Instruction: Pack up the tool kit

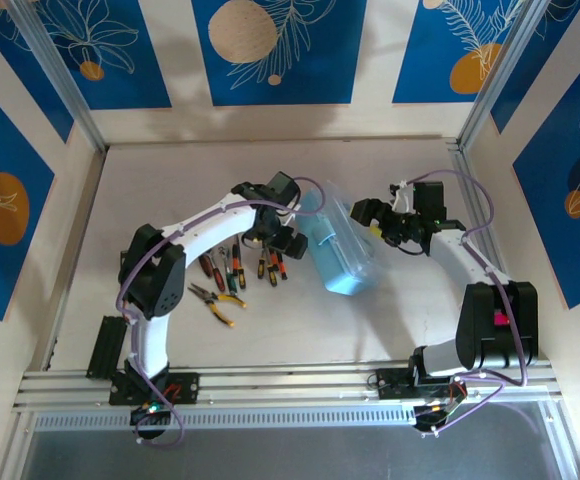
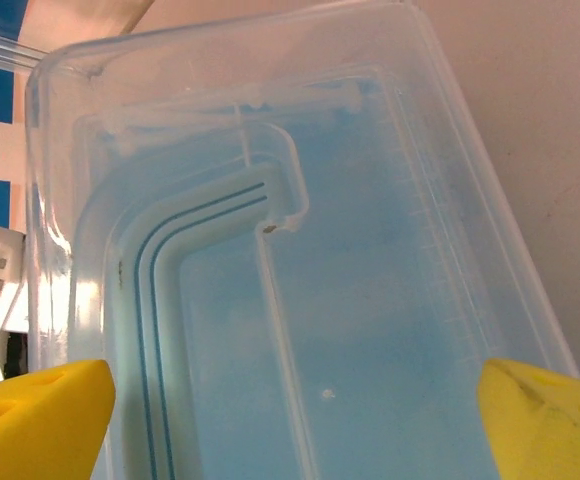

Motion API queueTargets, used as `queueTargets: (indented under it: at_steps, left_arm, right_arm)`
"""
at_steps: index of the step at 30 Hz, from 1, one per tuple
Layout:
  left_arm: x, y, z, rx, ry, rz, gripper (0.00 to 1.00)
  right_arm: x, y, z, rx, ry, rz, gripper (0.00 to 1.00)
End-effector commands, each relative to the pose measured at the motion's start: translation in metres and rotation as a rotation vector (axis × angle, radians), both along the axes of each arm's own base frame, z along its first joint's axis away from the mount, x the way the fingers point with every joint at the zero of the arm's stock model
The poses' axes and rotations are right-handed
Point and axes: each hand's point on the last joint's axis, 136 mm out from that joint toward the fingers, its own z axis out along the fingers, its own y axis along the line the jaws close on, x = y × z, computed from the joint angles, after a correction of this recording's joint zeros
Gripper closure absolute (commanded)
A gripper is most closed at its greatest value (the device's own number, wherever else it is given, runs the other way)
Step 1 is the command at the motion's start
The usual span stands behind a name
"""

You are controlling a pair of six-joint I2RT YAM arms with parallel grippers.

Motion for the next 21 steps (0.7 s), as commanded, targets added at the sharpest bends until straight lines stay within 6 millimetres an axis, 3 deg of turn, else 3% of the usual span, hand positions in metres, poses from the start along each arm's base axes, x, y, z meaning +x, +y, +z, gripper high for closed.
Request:
queueTargets:
  at_steps: [1,9,21]
  left_arm:
    - [0.006,-0.036,0.015,-0.116,-0.041,-0.044,0.00]
    - [0.009,-0.037,0.015,-0.105,-0.048,-0.048,0.00]
    - [0.023,-0.050,0.034,-0.128,-0.081,-0.066,0.00]
  right_arm:
    - [-0.021,0.024,0.008,0.073,0.030,0.111,0.07]
    - [-0.022,0.023,-0.001,0.071,0.057,0.100,0.07]
    - [-0.028,0.007,-0.015,0.092,0.116,0.042,0.06]
